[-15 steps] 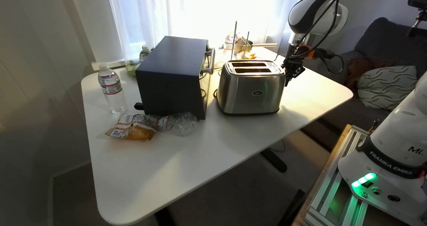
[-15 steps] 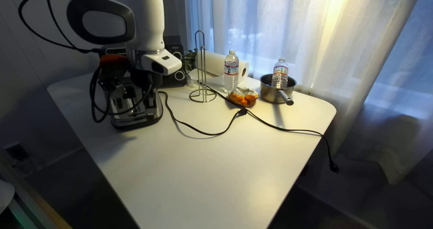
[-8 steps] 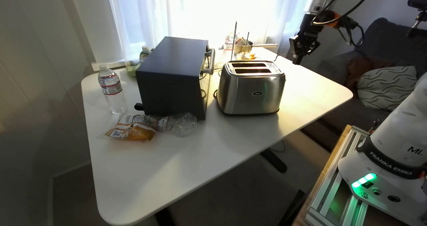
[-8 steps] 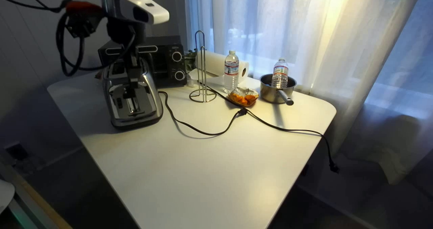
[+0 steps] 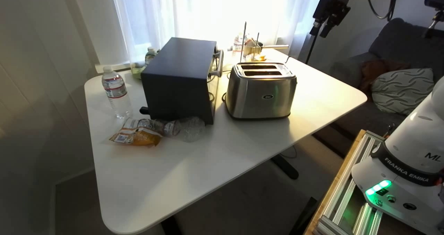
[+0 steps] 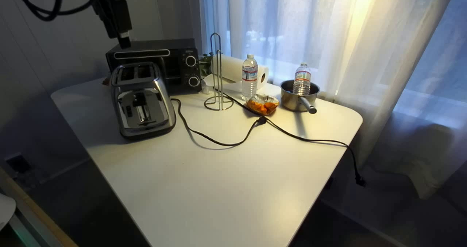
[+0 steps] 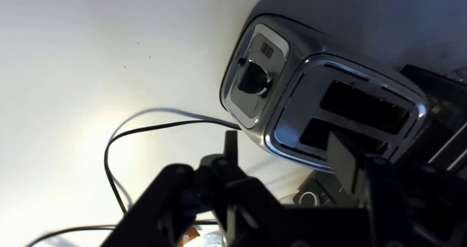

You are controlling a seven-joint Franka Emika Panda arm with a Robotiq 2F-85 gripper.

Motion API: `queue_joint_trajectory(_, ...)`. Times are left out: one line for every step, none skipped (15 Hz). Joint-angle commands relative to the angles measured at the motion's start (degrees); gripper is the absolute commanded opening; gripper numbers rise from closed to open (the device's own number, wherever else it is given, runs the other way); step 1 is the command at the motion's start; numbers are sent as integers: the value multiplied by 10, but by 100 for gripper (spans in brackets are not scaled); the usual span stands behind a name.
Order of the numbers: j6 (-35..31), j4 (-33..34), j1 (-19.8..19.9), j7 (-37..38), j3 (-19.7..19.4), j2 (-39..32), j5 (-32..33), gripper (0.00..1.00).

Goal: Push the toast ejector lever of the toaster down

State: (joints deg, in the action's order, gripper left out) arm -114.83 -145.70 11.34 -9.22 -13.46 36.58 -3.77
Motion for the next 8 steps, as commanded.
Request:
queue_joint_trajectory(28,-27,-28,-72,-5,84,0,98)
queue_joint_trajectory(31,-31,-35,-91,-6,102,2,99)
queue_joint_trajectory(40,-34,-43,-112,-9,113,6,100)
queue_joint_trajectory(55,-39,-52,-134,-12,123,7,100)
queue_joint_trajectory(36,-14,-42,-93,-6,77,4,100)
queue_joint_trajectory(43,-19,-48,-106,-8,89,4,100)
queue_joint_trajectory(46,-24,-51,-113,-9,99,5,100)
queue_joint_trajectory(46,-28,-53,-116,-9,104,5,100)
